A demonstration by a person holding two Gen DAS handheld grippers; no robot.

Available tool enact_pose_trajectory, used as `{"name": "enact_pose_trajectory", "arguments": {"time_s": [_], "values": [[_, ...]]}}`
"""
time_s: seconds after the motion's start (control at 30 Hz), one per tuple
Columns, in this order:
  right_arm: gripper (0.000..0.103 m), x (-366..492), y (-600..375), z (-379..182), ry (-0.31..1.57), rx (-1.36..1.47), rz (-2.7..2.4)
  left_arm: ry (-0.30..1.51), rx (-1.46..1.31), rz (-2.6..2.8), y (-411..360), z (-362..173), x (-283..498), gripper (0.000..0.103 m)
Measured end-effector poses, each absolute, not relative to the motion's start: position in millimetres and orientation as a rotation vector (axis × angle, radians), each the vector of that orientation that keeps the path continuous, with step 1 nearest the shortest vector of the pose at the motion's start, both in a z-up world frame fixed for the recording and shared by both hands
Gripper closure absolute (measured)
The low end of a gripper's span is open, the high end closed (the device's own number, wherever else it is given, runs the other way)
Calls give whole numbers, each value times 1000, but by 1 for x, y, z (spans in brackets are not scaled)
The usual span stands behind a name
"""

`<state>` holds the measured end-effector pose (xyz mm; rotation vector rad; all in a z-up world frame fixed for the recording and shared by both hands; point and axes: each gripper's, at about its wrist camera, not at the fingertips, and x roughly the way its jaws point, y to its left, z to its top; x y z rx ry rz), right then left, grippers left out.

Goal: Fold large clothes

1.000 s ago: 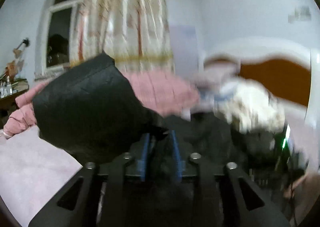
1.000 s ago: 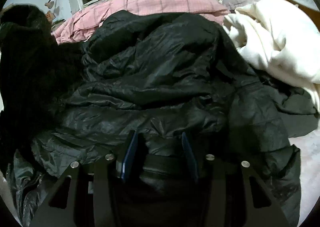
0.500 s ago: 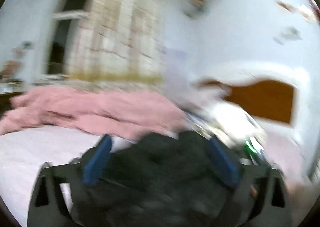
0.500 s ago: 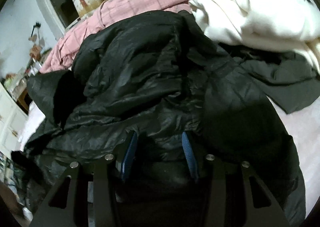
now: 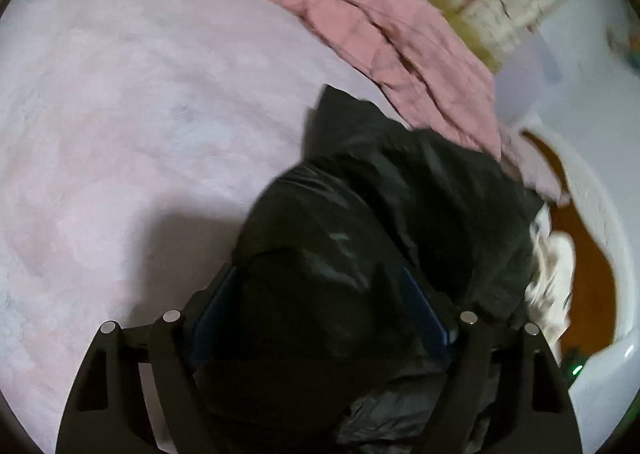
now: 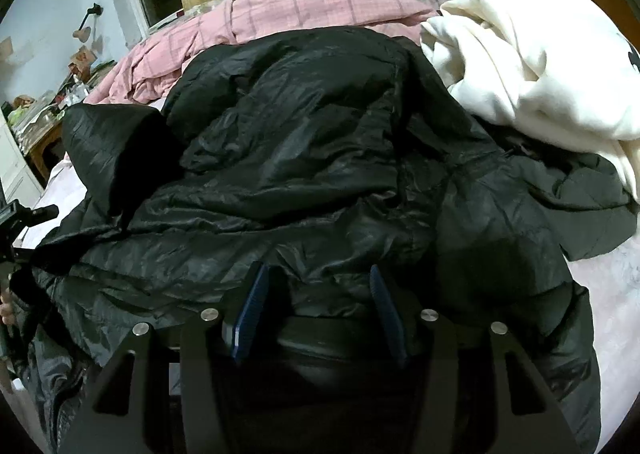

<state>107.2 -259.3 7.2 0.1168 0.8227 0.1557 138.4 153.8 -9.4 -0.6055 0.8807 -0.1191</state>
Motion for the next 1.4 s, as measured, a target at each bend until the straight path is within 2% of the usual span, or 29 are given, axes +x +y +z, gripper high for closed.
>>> {"name": "enact_pose_trajectory", "arguments": {"time_s": [0.03,0.07,0.1,0.13,0.17,0.3,0.37,0.47,0.57,0.63,0.67,0.77,0.83,0.9,1.1,1.17,1.33,1.4], "values": [[48,106,-259,7,820,111,155,884,-552,-93,147,-8,139,29],[48,107,-258,8,817,104,154,876,-502,-68,140,-6,139,55],[48,107,-257,9,812,98,154,865,-469,-47,136,-2,139,84],[48,105,-257,10,807,94,154,845,-447,-36,132,-1,142,90],[48,104,-256,10,806,93,155,795,-414,-9,130,6,139,92],[48,99,-259,21,772,104,148,497,-77,137,97,54,118,92],[48,92,-264,33,719,118,139,367,-30,30,80,70,101,92],[48,83,-274,47,657,143,109,251,-47,-274,46,85,73,91],[48,79,-287,55,627,219,100,266,-34,-537,-1,80,55,88],[47,78,-296,58,612,255,94,336,-55,-704,-29,68,54,66],[44,77,-297,59,608,254,85,381,-46,-766,-44,60,54,50],[41,80,-296,60,558,106,-47,410,72,-757,-71,49,44,48],[41,83,-303,61,564,108,-66,406,92,-773,-74,48,39,44],[41,82,-317,61,577,206,-29,400,37,-846,-63,53,35,30],[40,74,-334,64,568,321,-9,212,-45,-795,-21,87,9,14],[40,68,-332,65,561,326,18,162,-70,-675,-7,94,25,9],[40,42,-297,66,547,286,113,263,-40,-380,24,91,57,10],[40,31,-279,70,529,222,179,341,-24,-243,39,81,76,18]]}}
